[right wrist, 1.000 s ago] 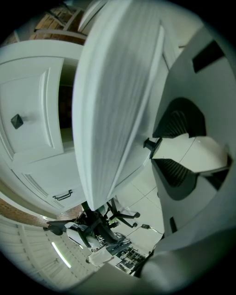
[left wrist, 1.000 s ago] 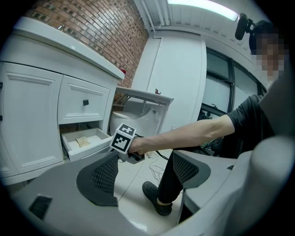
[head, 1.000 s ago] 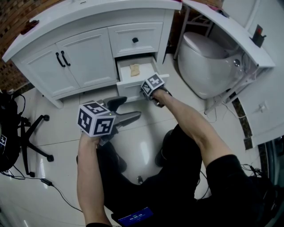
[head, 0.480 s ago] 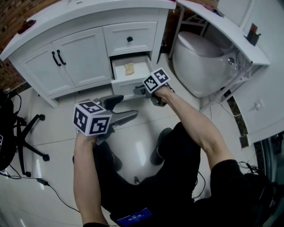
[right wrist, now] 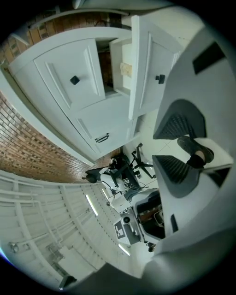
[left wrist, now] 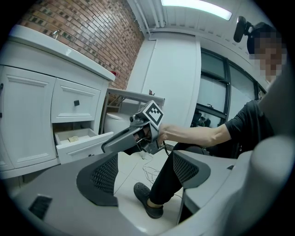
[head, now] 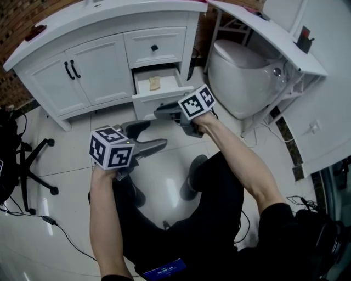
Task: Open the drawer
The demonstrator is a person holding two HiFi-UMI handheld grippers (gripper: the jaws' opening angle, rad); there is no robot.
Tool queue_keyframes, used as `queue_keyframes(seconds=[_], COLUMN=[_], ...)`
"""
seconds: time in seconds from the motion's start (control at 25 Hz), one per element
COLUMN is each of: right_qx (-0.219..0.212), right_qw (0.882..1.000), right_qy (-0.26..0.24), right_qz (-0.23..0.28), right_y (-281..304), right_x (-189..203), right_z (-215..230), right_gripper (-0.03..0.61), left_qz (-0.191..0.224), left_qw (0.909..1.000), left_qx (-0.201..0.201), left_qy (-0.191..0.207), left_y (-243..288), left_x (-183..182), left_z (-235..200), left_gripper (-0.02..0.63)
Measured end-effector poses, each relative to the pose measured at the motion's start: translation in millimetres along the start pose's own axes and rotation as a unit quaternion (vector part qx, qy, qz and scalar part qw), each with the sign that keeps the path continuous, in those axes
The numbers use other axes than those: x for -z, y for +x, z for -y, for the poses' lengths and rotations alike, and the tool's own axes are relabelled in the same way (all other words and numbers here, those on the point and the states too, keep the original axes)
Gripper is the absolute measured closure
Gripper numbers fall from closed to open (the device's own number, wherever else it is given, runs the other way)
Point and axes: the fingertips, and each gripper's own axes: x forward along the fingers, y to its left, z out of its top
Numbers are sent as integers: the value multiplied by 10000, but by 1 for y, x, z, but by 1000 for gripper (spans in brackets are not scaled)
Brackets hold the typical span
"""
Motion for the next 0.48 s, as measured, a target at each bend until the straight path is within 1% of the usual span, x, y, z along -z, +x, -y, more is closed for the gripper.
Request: queue_keyframes(seconds=[0.24,0.4,0.48], right_qx=[-79,-84,-86], right_qw=[9998,9999,9999], right_qy=[-57,2,-37], right_qz=[166,151,101], right_y=[-17,-15,-15], right_x=[5,10,10], right_z=[-17,-16,-14], right_gripper=[463,463,463], left_qz=[-42,27,60], left_qw=[9999,9999,9999], left_qx=[98,72,89], left_qy=[60,-115,-118], left_y=[3,3,4], left_x=[8,10,7], left_z=[19,14,14], left_gripper=[239,239,239])
